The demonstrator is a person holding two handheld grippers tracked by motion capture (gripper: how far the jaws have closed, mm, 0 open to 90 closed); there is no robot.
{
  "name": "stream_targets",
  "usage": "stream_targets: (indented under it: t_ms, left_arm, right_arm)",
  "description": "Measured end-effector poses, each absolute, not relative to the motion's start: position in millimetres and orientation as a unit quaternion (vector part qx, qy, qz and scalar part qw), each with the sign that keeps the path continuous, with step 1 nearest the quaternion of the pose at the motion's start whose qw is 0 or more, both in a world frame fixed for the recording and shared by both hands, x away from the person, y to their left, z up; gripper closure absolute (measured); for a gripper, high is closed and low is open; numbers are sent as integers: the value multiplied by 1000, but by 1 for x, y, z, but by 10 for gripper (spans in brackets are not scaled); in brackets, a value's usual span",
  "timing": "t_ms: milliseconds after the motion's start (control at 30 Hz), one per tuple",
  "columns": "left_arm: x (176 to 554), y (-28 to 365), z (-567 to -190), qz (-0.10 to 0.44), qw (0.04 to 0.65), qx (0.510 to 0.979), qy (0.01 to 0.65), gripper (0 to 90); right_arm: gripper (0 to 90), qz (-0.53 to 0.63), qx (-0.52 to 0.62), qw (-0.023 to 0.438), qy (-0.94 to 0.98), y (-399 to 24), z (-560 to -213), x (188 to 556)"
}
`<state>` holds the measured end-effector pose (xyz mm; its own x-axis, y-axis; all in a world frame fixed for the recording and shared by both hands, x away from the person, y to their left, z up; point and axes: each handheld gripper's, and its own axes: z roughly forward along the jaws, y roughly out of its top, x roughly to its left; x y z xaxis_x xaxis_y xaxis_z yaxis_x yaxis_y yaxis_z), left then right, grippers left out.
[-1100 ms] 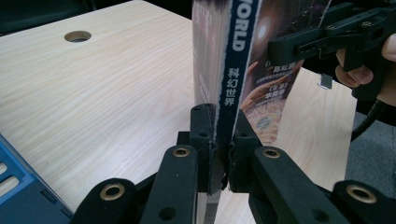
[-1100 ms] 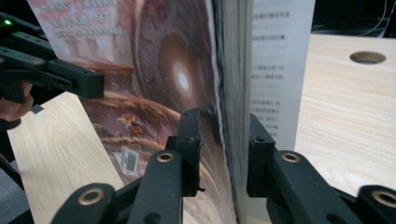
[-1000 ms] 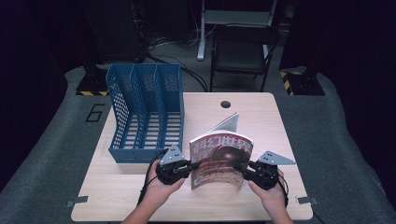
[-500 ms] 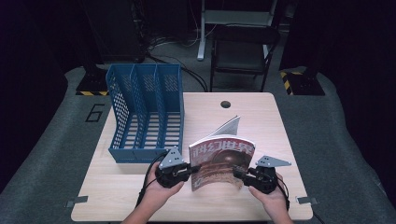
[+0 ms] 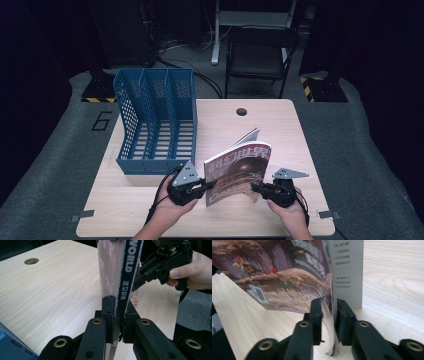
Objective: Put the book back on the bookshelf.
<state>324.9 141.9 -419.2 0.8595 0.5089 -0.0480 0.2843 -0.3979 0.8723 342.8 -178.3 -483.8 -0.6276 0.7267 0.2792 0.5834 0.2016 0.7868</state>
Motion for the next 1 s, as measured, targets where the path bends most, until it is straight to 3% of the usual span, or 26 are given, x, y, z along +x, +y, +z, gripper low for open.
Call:
stream_targets:
  t_ms: [467, 833, 1000]
  left_arm:
    - [322, 152, -415, 137, 488, 824, 252, 837]
    - [321, 157, -417, 139, 486, 822, 263, 835]
    - [324, 161, -415, 115, 490, 819, 276, 800]
  right_arm:
    - [857, 471, 412, 127, 770, -153, -484, 349]
    - [852, 475, 406, 126, 771, -146, -487, 353]
    - [844, 479, 403, 117, 771, -146, -487, 353]
